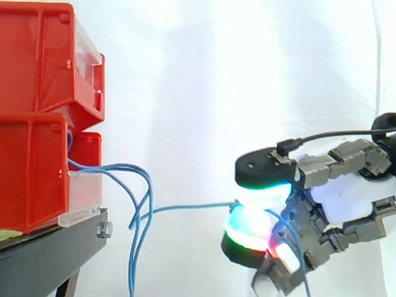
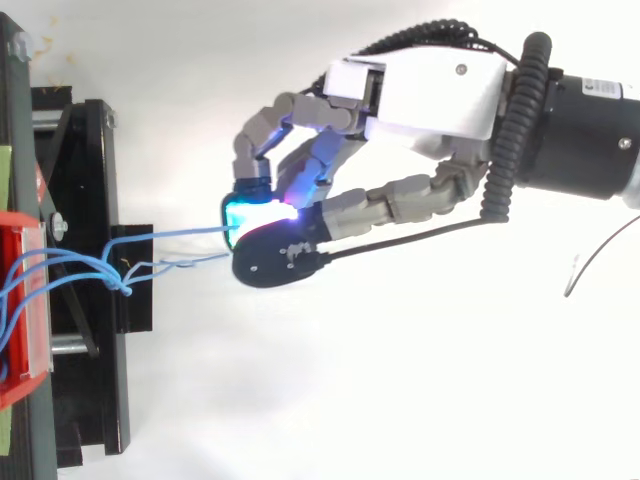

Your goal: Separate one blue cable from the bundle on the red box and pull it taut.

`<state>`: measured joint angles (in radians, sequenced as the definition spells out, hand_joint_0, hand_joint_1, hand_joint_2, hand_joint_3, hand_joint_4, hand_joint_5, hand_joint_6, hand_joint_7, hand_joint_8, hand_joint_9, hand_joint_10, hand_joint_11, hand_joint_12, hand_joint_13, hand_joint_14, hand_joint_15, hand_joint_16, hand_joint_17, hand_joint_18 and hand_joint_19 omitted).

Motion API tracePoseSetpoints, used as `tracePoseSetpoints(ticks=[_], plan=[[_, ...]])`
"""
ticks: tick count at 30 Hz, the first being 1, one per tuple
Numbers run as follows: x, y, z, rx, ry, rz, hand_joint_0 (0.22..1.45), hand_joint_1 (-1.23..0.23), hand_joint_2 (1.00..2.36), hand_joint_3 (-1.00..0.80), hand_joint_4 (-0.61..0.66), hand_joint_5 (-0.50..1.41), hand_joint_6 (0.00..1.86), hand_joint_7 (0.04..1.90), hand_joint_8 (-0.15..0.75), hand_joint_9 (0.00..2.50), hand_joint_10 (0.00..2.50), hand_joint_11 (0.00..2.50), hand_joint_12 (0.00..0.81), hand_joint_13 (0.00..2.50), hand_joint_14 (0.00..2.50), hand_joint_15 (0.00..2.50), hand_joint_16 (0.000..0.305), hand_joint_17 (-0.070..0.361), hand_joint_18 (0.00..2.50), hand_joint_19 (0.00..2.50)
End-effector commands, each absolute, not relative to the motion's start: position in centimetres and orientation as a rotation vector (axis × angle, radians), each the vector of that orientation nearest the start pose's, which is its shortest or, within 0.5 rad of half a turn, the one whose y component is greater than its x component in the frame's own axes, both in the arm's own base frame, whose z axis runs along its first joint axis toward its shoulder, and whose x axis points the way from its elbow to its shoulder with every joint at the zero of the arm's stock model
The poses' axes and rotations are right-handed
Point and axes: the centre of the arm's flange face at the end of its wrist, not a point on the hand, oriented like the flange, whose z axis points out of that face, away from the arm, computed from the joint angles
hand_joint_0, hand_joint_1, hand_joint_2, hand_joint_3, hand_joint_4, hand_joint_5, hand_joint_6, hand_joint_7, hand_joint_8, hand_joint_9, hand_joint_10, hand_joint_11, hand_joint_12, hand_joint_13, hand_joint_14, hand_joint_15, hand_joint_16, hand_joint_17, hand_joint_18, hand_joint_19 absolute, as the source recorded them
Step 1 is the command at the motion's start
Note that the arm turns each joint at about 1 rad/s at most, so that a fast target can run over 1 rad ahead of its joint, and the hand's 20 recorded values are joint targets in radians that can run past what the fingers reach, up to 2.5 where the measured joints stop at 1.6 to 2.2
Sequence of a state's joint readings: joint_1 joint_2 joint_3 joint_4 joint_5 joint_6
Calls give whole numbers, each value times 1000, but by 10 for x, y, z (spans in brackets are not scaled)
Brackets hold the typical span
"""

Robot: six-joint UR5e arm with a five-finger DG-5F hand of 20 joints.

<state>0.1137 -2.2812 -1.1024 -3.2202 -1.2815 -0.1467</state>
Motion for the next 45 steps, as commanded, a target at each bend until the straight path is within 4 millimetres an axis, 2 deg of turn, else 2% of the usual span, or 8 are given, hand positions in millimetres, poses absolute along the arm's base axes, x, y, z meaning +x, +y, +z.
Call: tracePoseSetpoints(ticks=[1,5,9,16,23,32,45], plan=[[717,-84,273,1414,1449,746,650,-804,1021,-32,-112,-109,936,1072,221,1046,22,545,250,788,17,381,25,56,567,255],[706,-88,300,1416,1443,735,649,-802,1021,-28,-109,-109,936,1073,227,1045,22,549,250,781,17,385,25,57,562,265],[697,-93,311,1436,1438,694,650,-801,1021,-34,-104,-109,936,1069,228,1041,20,551,252,773,17,386,26,58,560,258],[674,-93,308,1475,1464,646,648,-797,1020,-38,-97,-109,936,1064,227,1040,20,544,257,771,17,398,26,59,552,265],[641,-98,313,1499,1332,612,647,-795,1020,-38,-94,-110,937,1058,235,1039,22,544,258,771,17,392,26,59,551,268],[641,-93,312,1485,1319,596,646,-796,1020,-37,-97,-109,936,1063,233,1041,22,542,257,775,18,403,27,60,554,267],[657,-87,317,1417,1241,676,647,-796,1020,-43,-98,-110,936,1061,234,1037,20,541,258,775,18,404,27,61,550,267]])
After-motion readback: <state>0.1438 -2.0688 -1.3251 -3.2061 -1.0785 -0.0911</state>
